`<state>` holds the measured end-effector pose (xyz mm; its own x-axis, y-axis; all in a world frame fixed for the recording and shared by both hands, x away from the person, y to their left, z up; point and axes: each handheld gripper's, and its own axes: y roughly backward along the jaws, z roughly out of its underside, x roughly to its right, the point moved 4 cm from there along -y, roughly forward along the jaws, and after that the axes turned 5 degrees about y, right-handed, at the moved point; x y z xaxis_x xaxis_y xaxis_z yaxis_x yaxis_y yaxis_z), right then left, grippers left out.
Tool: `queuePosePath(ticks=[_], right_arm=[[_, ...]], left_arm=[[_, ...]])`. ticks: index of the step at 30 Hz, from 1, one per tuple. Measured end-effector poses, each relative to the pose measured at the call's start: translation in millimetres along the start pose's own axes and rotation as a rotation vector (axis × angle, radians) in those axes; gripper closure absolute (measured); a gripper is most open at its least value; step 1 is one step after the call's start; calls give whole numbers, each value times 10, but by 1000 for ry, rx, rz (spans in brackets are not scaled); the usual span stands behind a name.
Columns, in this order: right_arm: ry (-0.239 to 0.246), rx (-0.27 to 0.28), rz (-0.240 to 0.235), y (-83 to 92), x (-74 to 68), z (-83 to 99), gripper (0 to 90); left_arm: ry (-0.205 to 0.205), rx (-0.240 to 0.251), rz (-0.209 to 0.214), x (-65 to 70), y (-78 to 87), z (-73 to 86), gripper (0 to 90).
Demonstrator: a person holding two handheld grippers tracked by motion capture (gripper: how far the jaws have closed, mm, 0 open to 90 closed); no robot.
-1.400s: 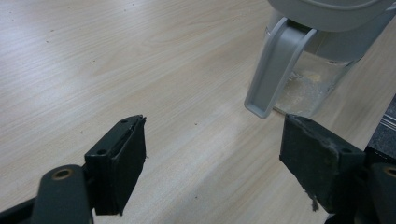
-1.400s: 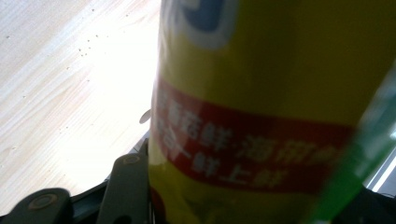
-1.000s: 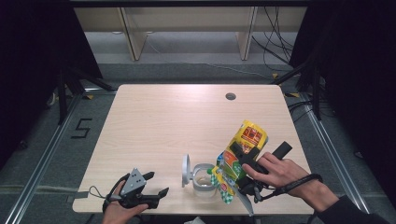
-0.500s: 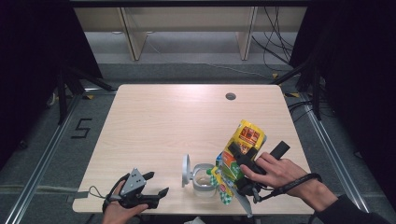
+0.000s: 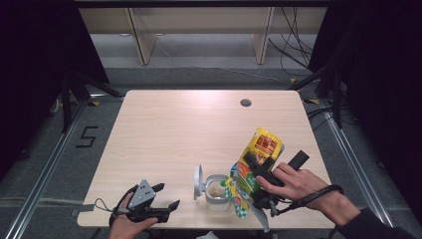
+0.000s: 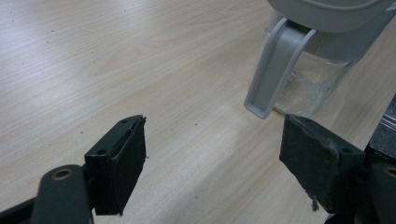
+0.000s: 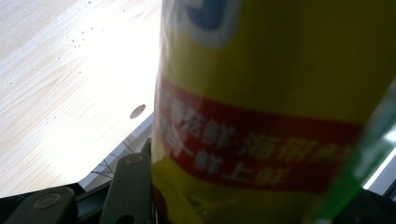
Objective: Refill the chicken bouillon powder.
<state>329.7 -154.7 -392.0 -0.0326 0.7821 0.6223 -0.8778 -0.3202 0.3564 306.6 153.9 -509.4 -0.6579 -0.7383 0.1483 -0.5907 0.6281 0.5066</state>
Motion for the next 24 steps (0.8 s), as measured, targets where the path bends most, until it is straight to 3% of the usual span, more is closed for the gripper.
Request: queuePosePath(ticks=[4,6,7,8,11,24], right_arm=[[-4,1,-5,-1,-9,0,549],[5,-2,-1,1,-7,-2,550],[18,3,2,-2,-2,-6,550],[12,0,1,0,-9,-4,550],[-1,-1,-3,2,-17,2,550],[2,-3,-4,8,-31,8,551]], left_arm=[[-32,-2,1,-19,4,-8,220],[-31,-1,1,-17,3,-7,220],[8,10,3,8,-8,-3,220],[11,10,2,9,-8,-2,220],[-19,10,3,-8,-6,-9,220],[-24,4,1,-13,-3,-8,220]])
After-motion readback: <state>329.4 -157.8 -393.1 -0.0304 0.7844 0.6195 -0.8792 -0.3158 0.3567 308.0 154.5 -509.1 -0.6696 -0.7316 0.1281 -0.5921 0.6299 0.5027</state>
